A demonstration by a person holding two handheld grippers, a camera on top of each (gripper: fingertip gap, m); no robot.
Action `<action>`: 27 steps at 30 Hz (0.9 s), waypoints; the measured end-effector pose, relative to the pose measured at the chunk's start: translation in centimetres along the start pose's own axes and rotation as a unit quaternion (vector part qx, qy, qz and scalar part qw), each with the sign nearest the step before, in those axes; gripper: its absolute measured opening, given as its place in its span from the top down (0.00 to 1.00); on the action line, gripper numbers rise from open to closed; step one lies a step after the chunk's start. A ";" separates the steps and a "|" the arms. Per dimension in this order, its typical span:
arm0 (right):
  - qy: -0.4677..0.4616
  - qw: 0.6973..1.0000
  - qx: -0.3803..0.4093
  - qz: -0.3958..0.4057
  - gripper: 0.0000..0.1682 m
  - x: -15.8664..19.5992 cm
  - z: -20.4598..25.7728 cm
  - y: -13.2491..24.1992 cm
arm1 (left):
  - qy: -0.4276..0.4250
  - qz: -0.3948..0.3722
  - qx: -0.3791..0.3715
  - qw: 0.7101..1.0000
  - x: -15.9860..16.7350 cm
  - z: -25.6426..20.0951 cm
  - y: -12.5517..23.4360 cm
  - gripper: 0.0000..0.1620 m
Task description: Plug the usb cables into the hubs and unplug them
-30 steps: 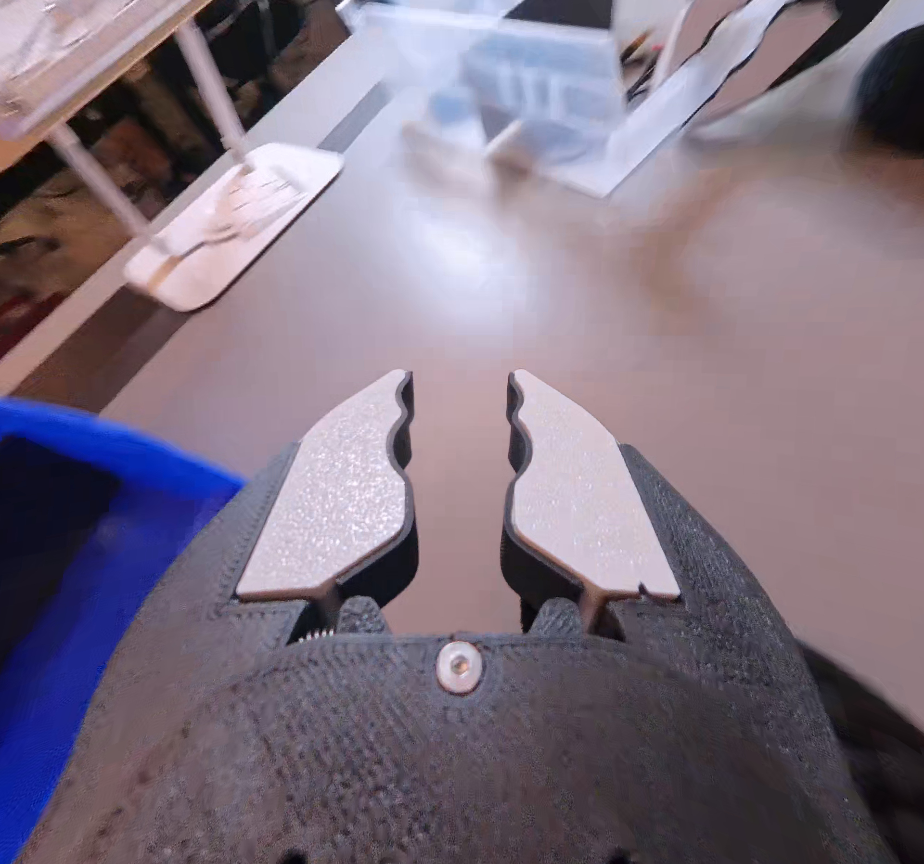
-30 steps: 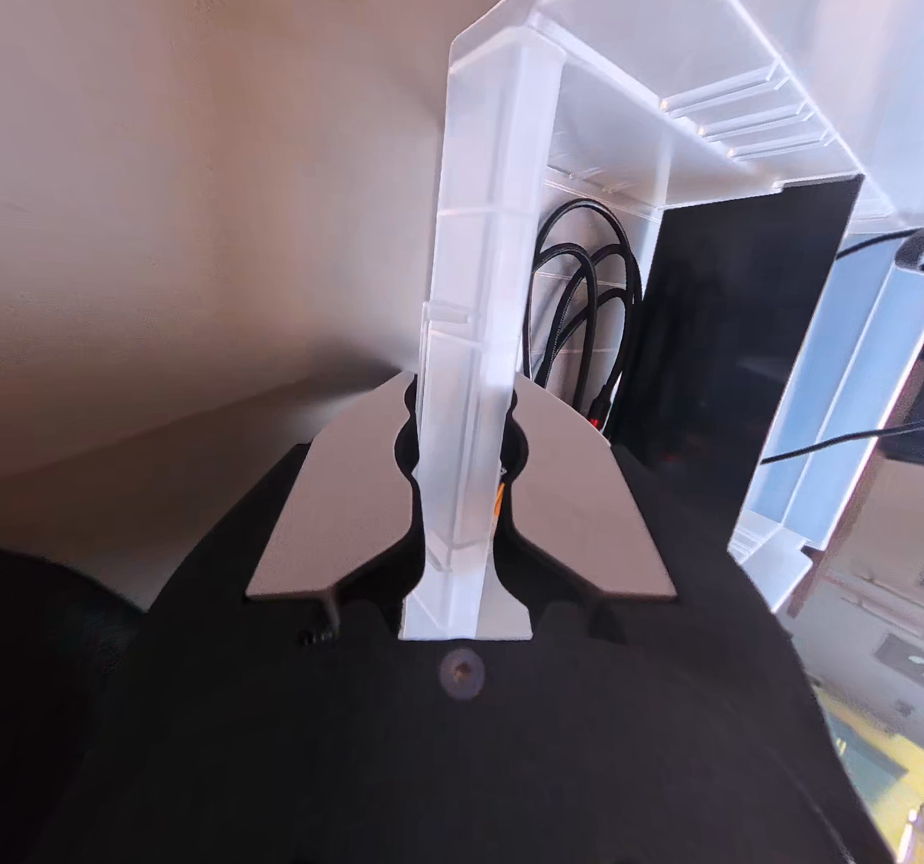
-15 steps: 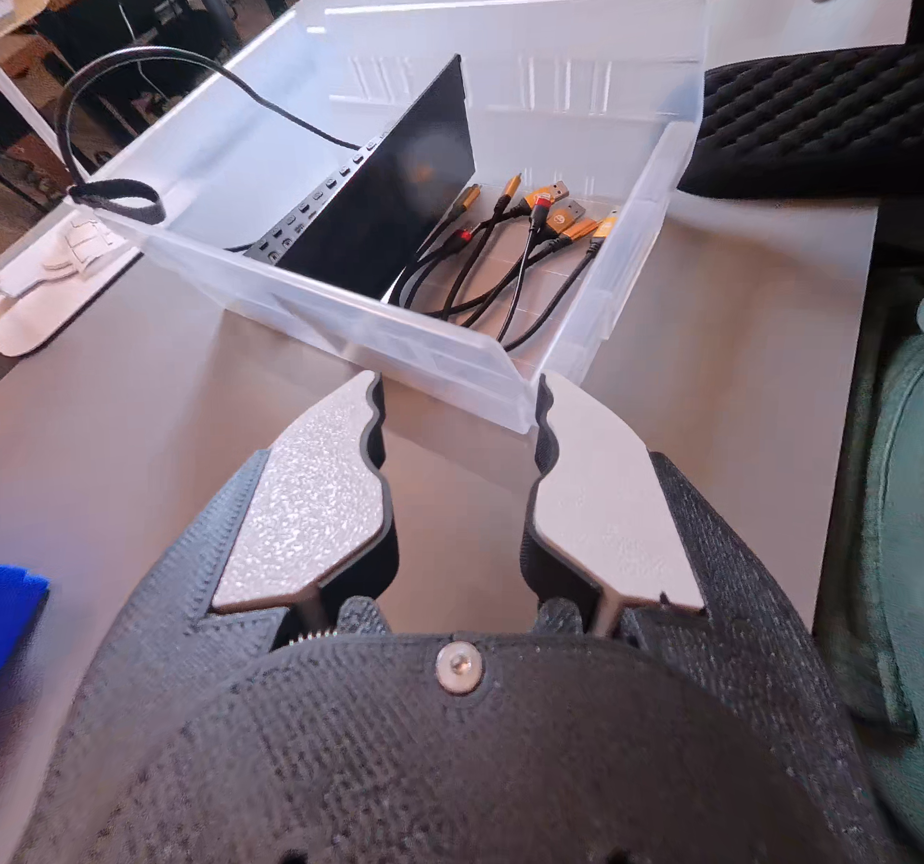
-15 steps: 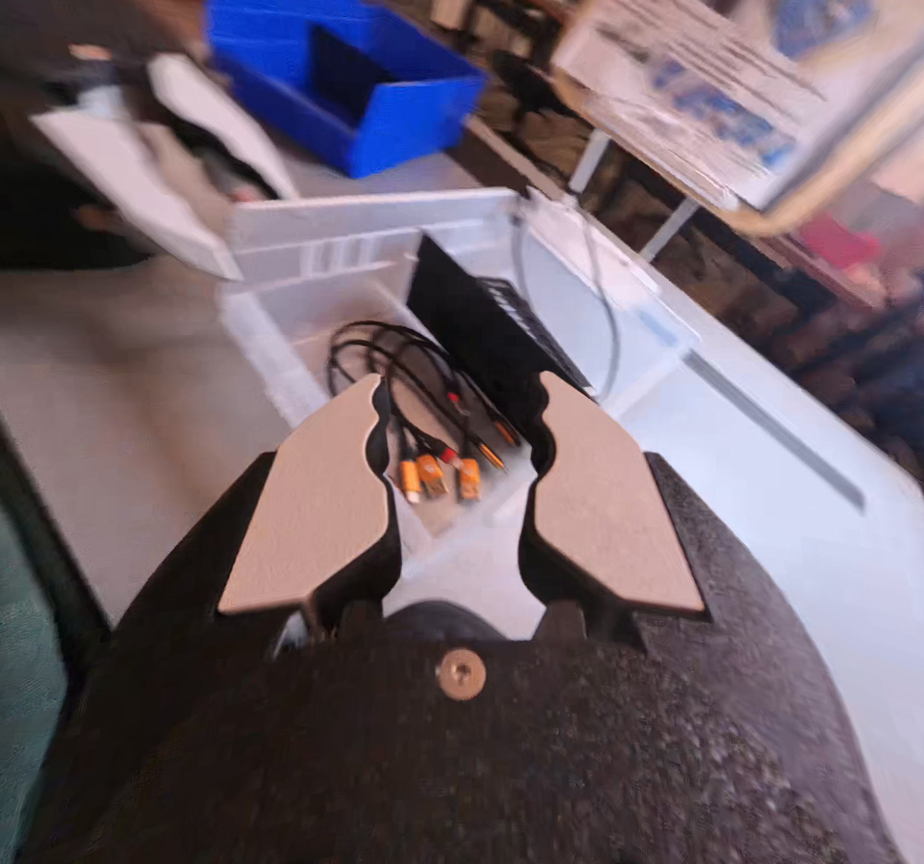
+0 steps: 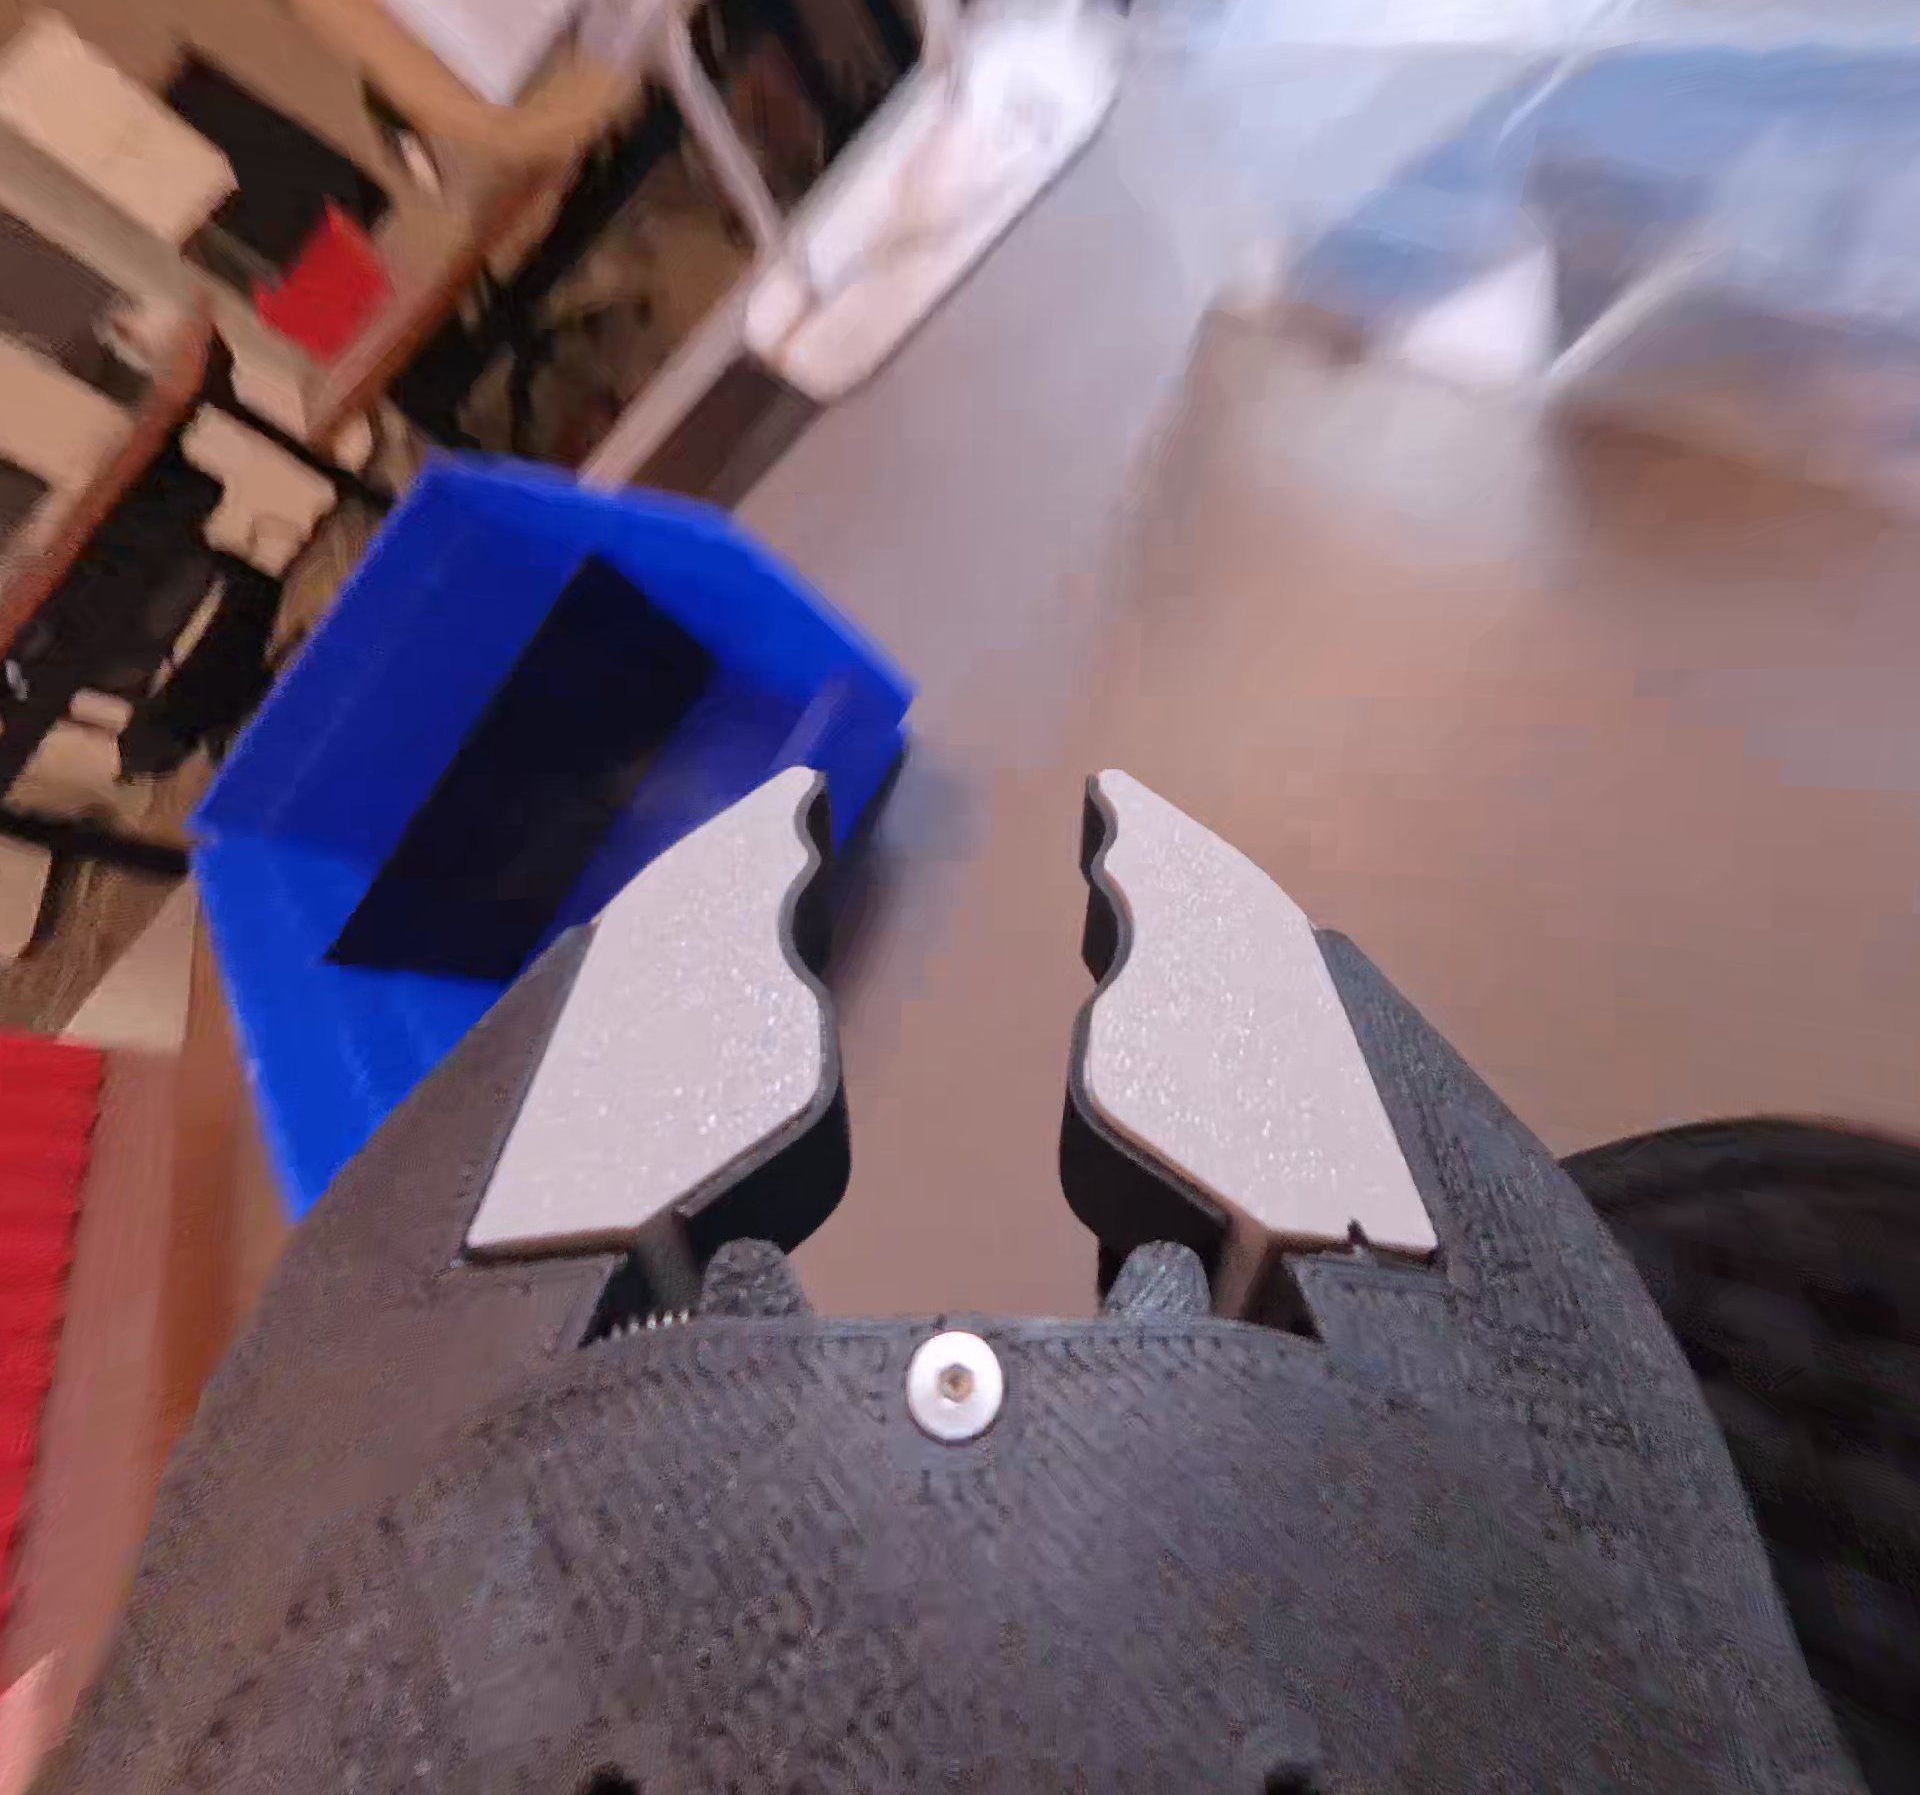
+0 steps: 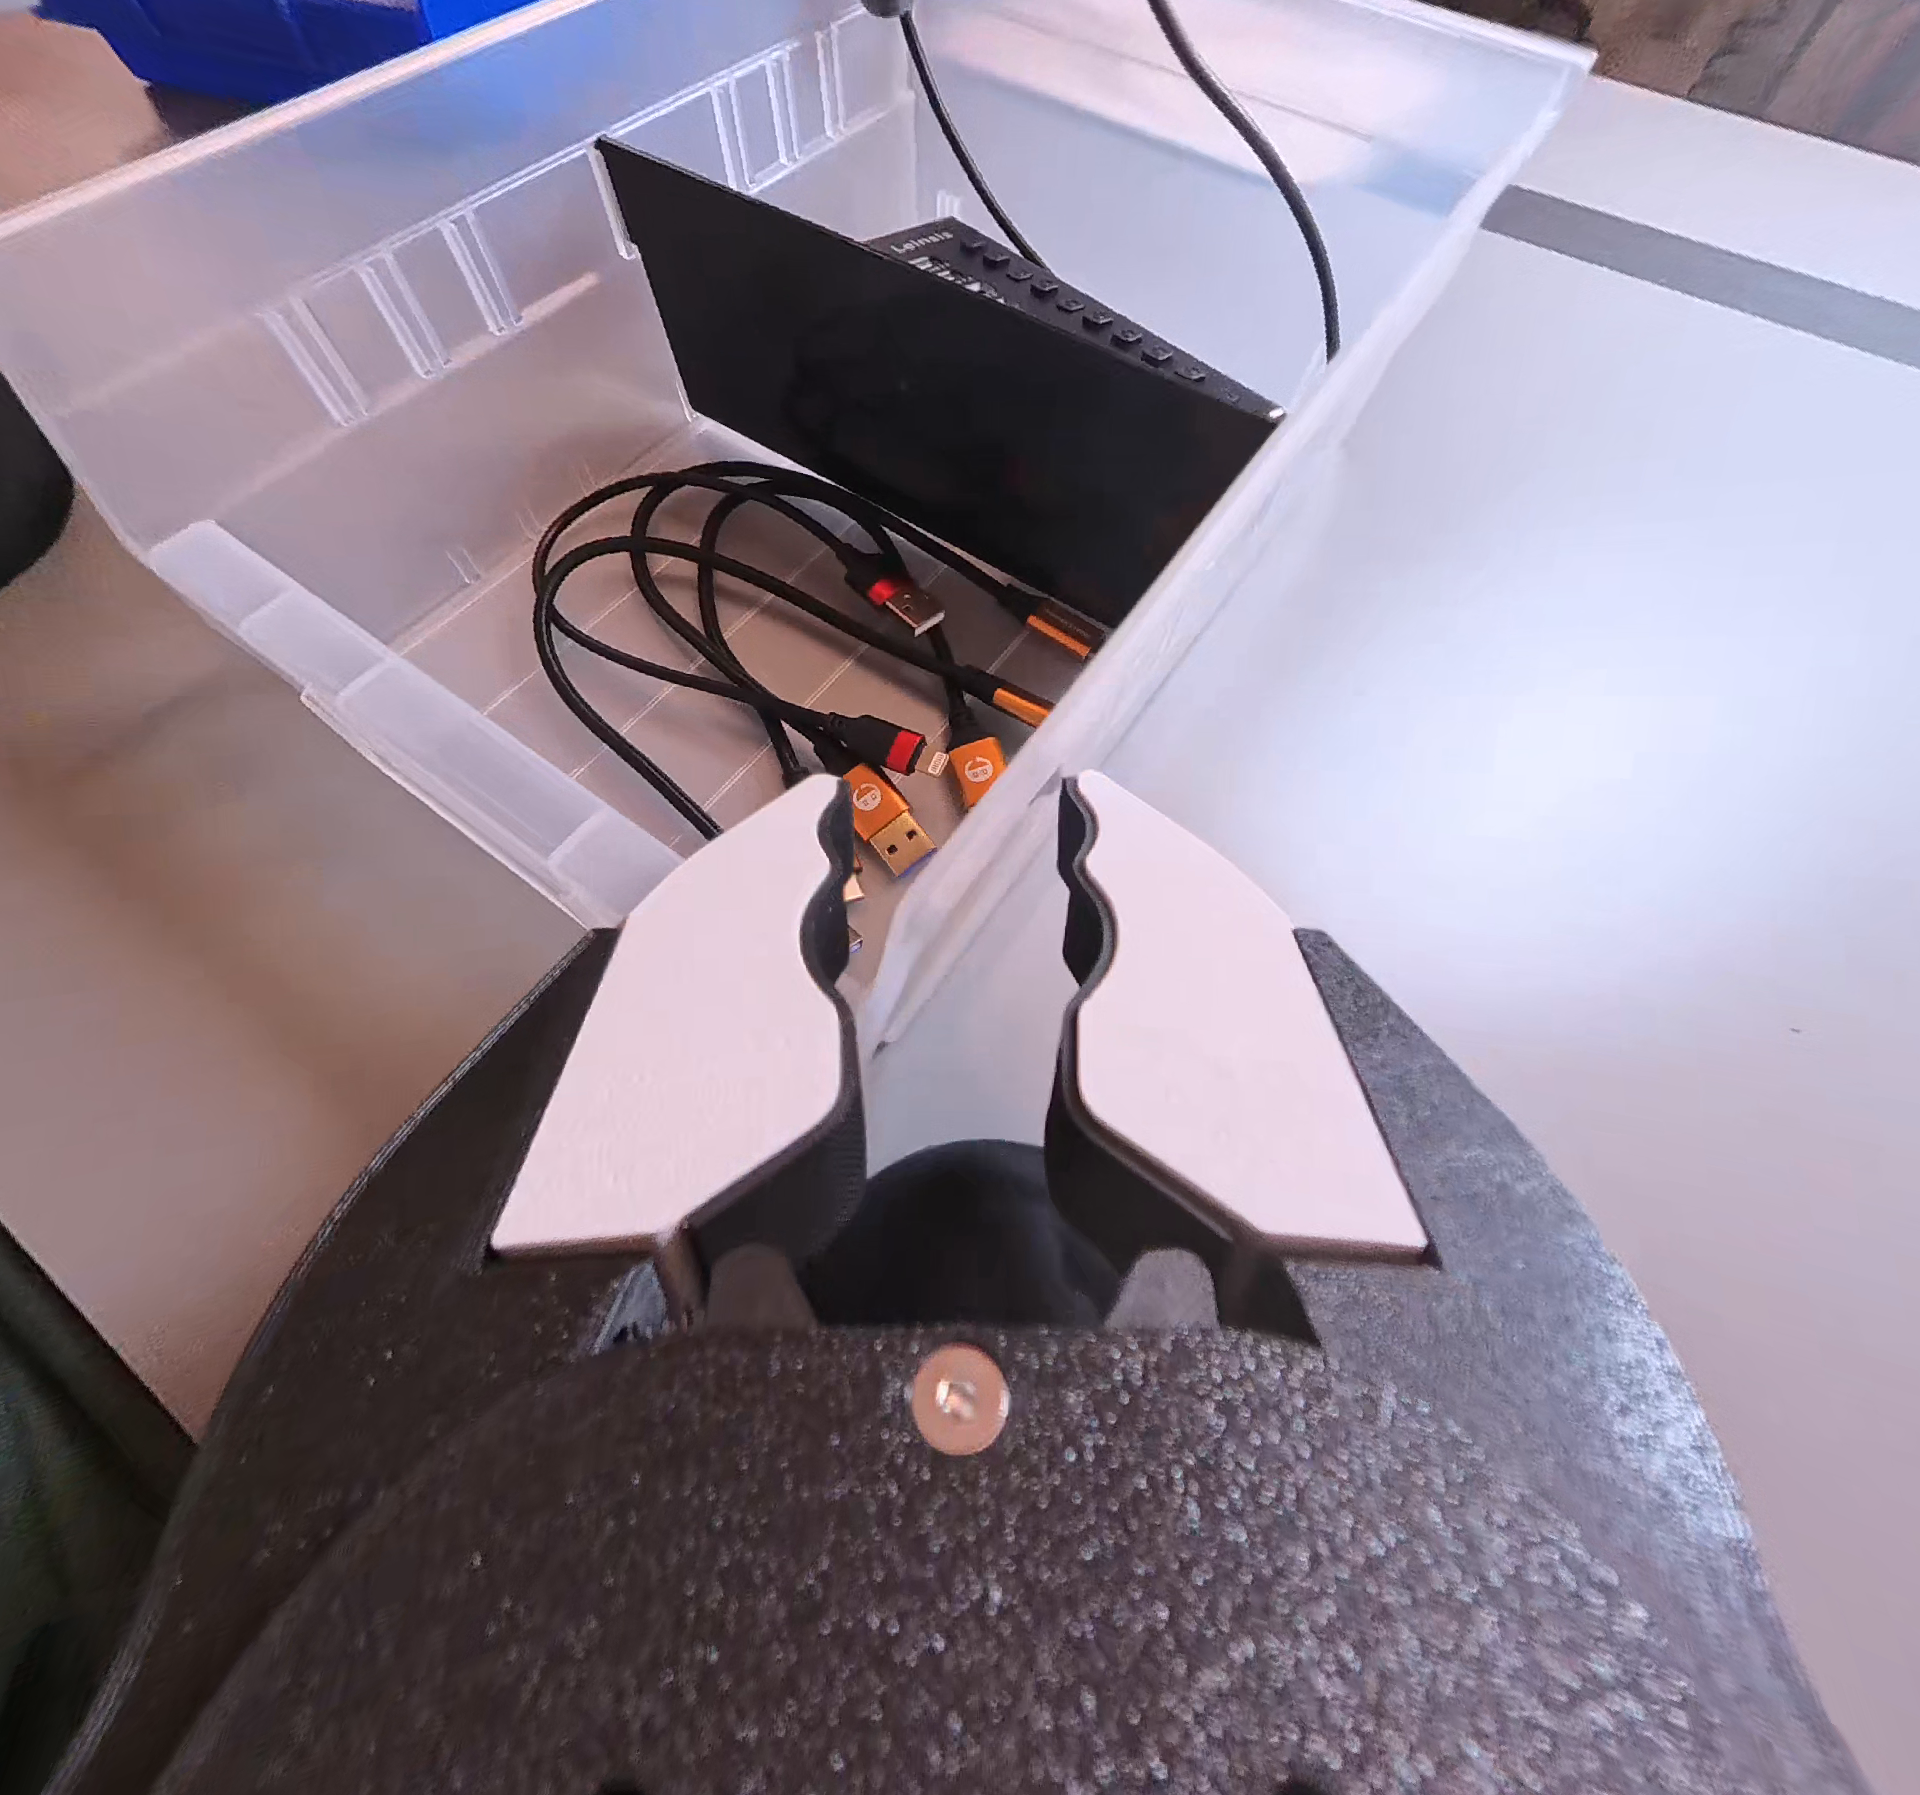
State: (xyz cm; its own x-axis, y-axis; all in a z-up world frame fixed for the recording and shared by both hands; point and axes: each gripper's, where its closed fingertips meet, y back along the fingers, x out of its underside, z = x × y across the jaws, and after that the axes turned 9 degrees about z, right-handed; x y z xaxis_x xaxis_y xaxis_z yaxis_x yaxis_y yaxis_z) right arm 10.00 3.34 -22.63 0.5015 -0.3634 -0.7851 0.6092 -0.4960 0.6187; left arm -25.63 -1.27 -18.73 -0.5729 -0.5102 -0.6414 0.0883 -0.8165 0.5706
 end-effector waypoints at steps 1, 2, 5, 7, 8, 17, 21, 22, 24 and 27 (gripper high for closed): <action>0.000 1.000 0.002 0.004 0.78 0.1 -0.3 -0.1 | -0.011 0.063 0.007 0.998 2.4 1.9 -1.6 0.64; 0.003 1.000 0.008 0.008 0.80 0.1 -0.7 -0.1 | -0.035 0.125 0.004 0.991 4.6 3.7 -3.2 0.60; 0.021 0.999 0.040 0.010 0.91 -0.3 -2.6 0.3 | -0.161 0.212 -0.013 0.964 8.2 7.1 -7.4 0.60; 0.020 0.998 0.052 0.014 0.94 0.0 -4.2 0.6 | -0.212 0.262 0.004 0.942 9.8 7.1 -9.6 0.69; 0.013 0.999 0.050 0.014 0.96 0.1 -4.9 0.8 | -0.239 0.259 -0.013 0.936 9.5 7.2 -10.5 0.76; -0.033 0.998 0.057 -0.020 0.99 0.6 -7.4 5.6 | -0.276 0.088 0.055 0.956 -0.6 -3.6 -12.0 0.82; -0.035 0.997 0.069 -0.009 0.98 1.9 -7.7 8.2 | -0.289 0.100 0.046 0.951 -4.5 -6.8 -13.4 0.81; -0.033 0.997 0.073 -0.004 0.98 2.4 -7.7 9.0 | -0.292 0.111 0.034 0.949 -5.0 -6.7 -14.0 0.80; -0.041 0.997 0.071 0.002 0.98 3.4 -7.8 10.5 | -0.284 0.127 0.032 0.950 -5.6 -6.6 -14.7 0.80; -0.059 0.996 0.062 0.011 0.98 4.9 -8.0 11.9 | -0.255 0.138 0.046 0.956 -6.0 -7.8 -14.4 0.81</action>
State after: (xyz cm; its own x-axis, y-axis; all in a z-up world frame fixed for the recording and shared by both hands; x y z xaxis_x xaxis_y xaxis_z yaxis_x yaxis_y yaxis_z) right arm 24.67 1.94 -18.90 0.4349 -0.4616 -0.7731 0.5149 -0.5769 0.6341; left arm -17.07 11.43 -27.06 -0.8623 -0.4867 -0.1399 0.2358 -0.6303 0.7397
